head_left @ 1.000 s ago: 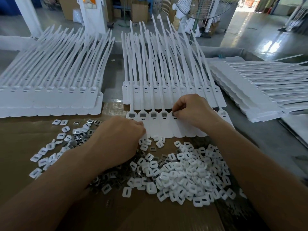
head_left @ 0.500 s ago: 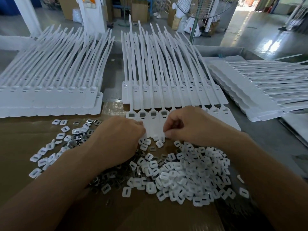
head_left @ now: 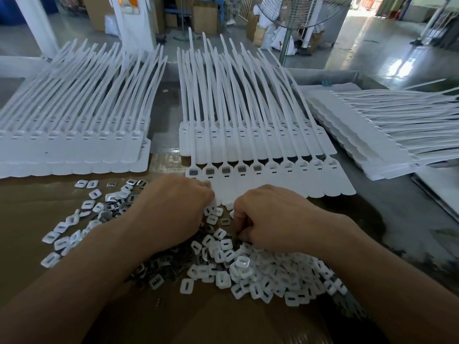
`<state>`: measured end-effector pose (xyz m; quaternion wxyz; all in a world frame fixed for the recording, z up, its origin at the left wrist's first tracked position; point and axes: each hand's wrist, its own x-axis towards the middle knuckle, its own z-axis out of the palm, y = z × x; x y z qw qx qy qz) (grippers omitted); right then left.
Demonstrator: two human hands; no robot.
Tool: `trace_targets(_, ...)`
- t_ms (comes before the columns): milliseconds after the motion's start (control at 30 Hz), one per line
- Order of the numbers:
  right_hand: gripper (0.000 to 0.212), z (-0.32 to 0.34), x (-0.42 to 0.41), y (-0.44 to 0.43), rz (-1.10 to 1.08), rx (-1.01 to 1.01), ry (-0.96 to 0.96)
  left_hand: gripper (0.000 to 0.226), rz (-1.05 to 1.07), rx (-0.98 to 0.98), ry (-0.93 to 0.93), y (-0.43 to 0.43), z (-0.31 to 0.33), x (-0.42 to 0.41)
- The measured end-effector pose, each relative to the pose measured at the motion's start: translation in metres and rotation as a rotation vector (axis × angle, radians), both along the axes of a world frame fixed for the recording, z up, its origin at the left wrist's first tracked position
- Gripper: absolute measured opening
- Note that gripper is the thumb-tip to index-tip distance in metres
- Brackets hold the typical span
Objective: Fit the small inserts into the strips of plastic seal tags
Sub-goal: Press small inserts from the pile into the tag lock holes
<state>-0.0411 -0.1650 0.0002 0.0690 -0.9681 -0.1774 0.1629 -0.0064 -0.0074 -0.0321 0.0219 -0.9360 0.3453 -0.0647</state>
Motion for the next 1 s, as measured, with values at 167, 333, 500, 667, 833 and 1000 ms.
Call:
trace_targets(167, 0.003, 0.003, -0.003, -0.006, 0.053, 0.087, 0.031, 0.033, 0.004, 0.008, 0.006, 0.000, 0.002, 0.001)
trace_targets(333, 0.013, 0.001, 0.000, -0.016, -0.006, 0.239, 0.063, 0.035, 0.009, 0.013, 0.001, -0.002, 0.002, 0.001)
trace_targets(500, 0.026, 0.007, 0.011, -0.030, -0.124, 0.429, -0.009, 0.038, 0.013, 0.022, 0.004, -0.001, 0.001, 0.001)
trace_targets(667, 0.028, -0.002, 0.042, -0.055, -0.353, 0.543, -0.187, 0.037, -0.002, 0.031, -0.009, 0.000, 0.001, 0.001)
trace_targets(833, 0.024, -0.014, 0.063, -0.065, -0.448, 0.533, -0.243, 0.038, -0.014, 0.050, -0.025, 0.000, 0.000, 0.004)
trace_targets(1000, 0.027, -0.021, 0.069, -0.067, -0.454, 0.517, -0.202, 0.039, -0.005, 0.055, -0.012, 0.000, -0.001, 0.004)
